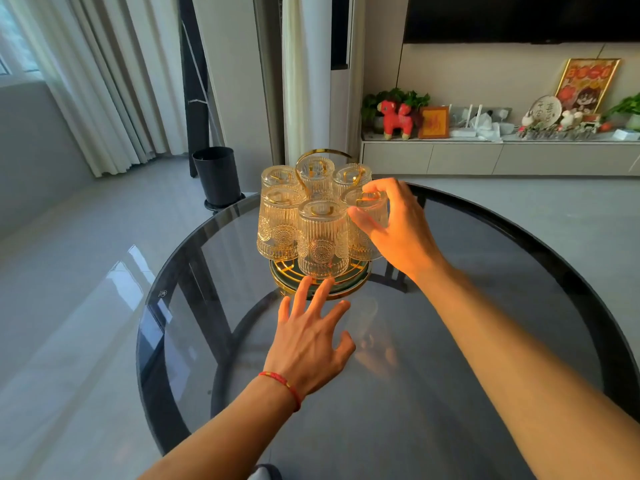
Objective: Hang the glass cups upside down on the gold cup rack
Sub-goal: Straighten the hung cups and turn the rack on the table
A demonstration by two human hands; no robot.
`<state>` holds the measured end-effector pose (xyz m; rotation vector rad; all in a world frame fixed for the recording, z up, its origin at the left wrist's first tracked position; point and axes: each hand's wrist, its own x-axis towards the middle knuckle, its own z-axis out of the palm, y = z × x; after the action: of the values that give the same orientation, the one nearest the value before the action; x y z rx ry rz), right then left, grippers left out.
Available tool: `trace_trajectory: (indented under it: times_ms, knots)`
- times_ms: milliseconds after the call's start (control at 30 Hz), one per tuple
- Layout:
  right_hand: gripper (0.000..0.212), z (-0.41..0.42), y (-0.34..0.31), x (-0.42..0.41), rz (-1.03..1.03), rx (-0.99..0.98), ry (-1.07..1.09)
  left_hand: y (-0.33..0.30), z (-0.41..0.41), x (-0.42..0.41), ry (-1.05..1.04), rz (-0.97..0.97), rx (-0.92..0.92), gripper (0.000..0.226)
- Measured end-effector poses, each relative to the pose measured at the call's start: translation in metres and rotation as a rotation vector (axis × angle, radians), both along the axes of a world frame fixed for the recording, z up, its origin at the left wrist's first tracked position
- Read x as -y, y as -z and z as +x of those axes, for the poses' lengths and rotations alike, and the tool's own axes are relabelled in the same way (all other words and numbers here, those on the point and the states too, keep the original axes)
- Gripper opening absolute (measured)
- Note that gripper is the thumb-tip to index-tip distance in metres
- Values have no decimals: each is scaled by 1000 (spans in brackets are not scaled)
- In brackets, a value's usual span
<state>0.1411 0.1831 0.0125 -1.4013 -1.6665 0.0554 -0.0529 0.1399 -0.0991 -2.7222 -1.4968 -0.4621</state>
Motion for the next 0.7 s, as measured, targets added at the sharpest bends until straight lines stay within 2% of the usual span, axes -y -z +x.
trace_trajectory:
  times_ms: [200,467,700]
  knots:
    - [44,8,-3,-10,-8,-56,-20,-2,-1,-2,-4,-4,-5,58]
    - [51,31,-10,-7,-59,-33,-24,1,-2,-4,-7,1,-15,58]
    - [51,34,-19,-3,-74,173,-49,0,-2,-4,-6,-17,-13,61]
